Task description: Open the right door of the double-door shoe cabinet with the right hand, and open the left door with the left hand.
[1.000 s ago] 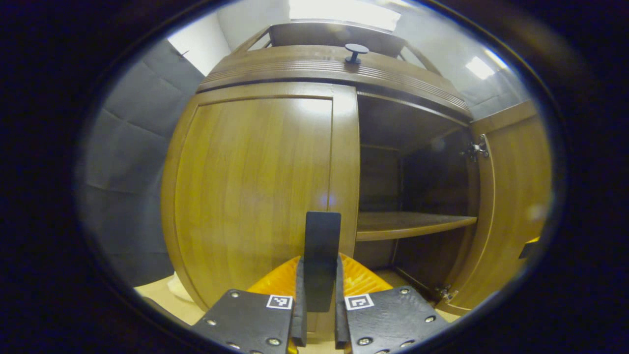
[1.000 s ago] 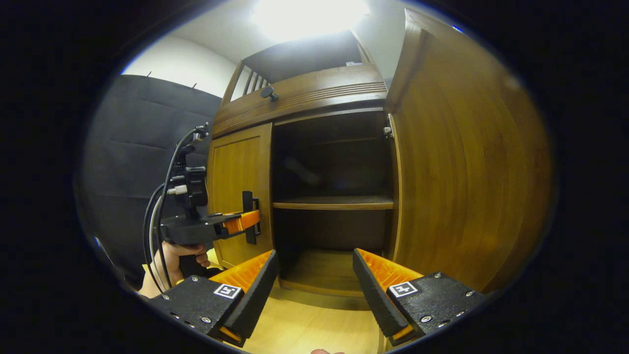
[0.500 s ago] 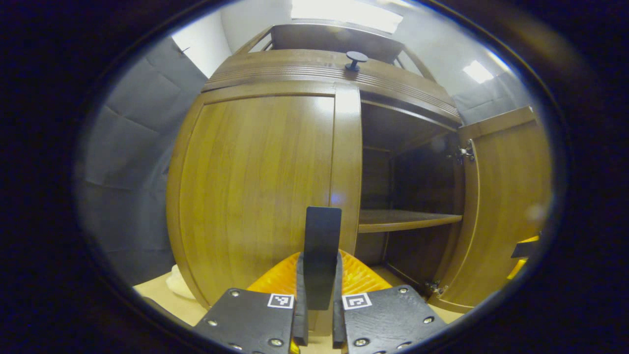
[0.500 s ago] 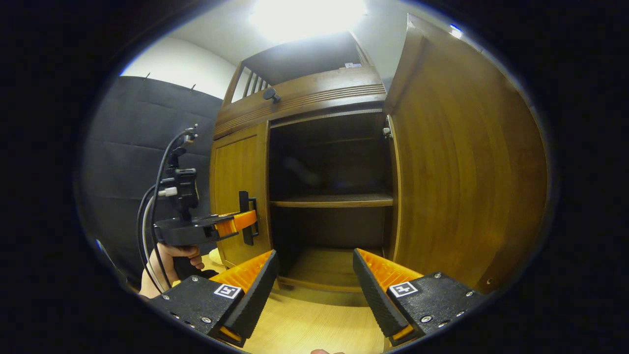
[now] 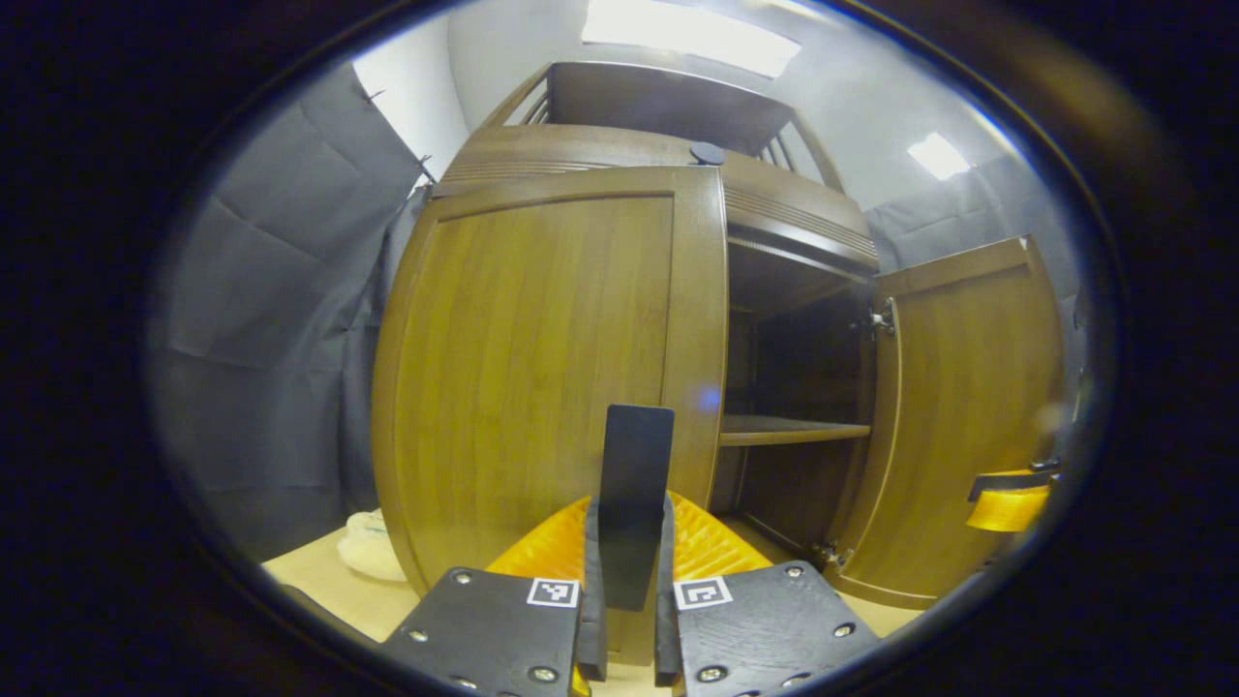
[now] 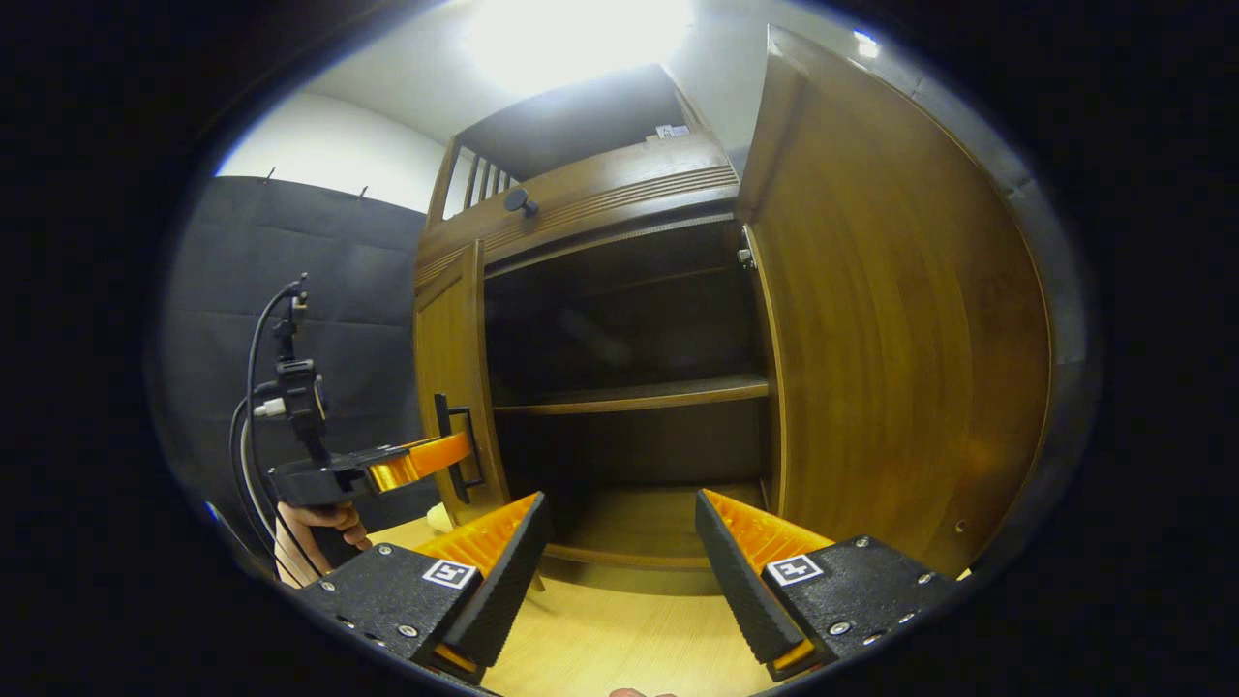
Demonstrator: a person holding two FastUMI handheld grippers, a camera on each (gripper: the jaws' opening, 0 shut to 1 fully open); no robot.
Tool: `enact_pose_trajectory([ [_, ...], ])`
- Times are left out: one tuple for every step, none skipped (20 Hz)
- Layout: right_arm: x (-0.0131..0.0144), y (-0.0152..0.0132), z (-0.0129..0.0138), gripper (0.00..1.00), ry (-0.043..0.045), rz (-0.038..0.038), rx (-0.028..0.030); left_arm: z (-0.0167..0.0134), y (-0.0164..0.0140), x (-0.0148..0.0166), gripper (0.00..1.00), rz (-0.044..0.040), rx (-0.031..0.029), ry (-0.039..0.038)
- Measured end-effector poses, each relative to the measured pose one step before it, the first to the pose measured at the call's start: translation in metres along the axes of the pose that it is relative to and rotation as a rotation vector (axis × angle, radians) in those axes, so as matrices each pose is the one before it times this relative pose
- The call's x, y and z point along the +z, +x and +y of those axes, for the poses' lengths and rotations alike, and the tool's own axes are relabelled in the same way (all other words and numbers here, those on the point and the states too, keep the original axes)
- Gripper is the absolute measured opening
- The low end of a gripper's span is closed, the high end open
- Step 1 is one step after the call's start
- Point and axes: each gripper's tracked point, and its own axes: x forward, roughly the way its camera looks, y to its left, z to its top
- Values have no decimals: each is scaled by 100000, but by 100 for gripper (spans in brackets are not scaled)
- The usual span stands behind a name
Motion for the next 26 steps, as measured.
enact_pose_trajectory([
  [38, -66, 12, 93, -423, 140, -198, 277, -286, 126, 27, -210, -268, -480],
  [-15, -20, -10, 93, -366, -124, -205, 412, -262, 221, 27, -249, -32, -337],
  [32, -39, 82, 92, -302, -109, 210, 215, -281, 344, 27, -233, 69, -39],
  [66, -17, 89, 93, -296, -199, 446, 221, -239, 210, 27, -184, 187, 38],
  [161, -63, 84, 93, -185, -295, 164, 90, -132, 161, 27, -181, 199, 123],
  [119, -89, 53, 93, -159, -345, 51, -82, -264, 104, 27, -339, 281, -10],
  [186, -91, 154, 92, -64, -264, 125, 14, -329, 272, 27, -312, 369, -20],
  [154, -98, 200, 93, 12, -139, 175, 24, -221, 235, 21, -381, 422, -41],
  [129, -179, 576, 93, 45, -220, 215, -112, -243, 308, 27, -569, 455, -22],
  [-260, -642, 648, 93, 200, -304, 160, -19, -276, 225, 27, -461, 502, 32],
  [-168, -403, 530, 93, 167, -148, 343, -132, -369, 110, 21, -338, 510, 270],
  [-161, -249, 529, 93, -35, 60, 532, -277, -74, -141, 27, -354, 557, 327],
  [-118, 52, 272, 93, -284, 246, 363, -270, -102, 2, 27, -339, 694, 199],
  [-57, 12, 165, 93, -385, 210, 55, -157, -38, -68, 26, -353, 621, 105],
  [-49, -119, 309, 93, -281, 36, -102, -153, -176, -70, 26, -453, 695, 53],
  [-46, 31, 312, 93, -30, -24, 49, -97, -135, -129, 26, -314, 599, 211],
  [-71, -55, 412, 93, 179, 68, 77, -267, 30, -338, 20, -148, 12, 210],
  [-117, 128, -194, 93, 337, 225, 141, -229, 33, 8, 25, 106, -591, -287],
  [-12, 155, -12, 94, 266, 6, 207, 537, 401, 390, 19, 71, -1187, -1208],
  [-17, 160, 206, 93, 343, 33, 160, 870, 405, 242, 18, 392, -1499, -1922],
  [-266, 1, 352, 93, 104, 282, 336, 697, 308, -20, 16, 401, -1473, -1536],
  [-351, -110, 565, 93, -126, 437, 255, 721, 20, 173, 14, -46, -1136, -580],
  [-673, -351, 757, 93, -479, 486, 145, 577, -213, 257, 12, -344, -267, -36],
  [-266, -128, 309, 93, -668, 514, -86, 161, -422, 244, 24, -469, 15, 414],
  [-50, 359, -49, 93, -678, 429, -230, -77, -313, 53, 18, 78, -39, 335],
  [45, 144, 152, 93, -516, 280, -81, -161, -263, 12, 12, 298, 87, 300],
])
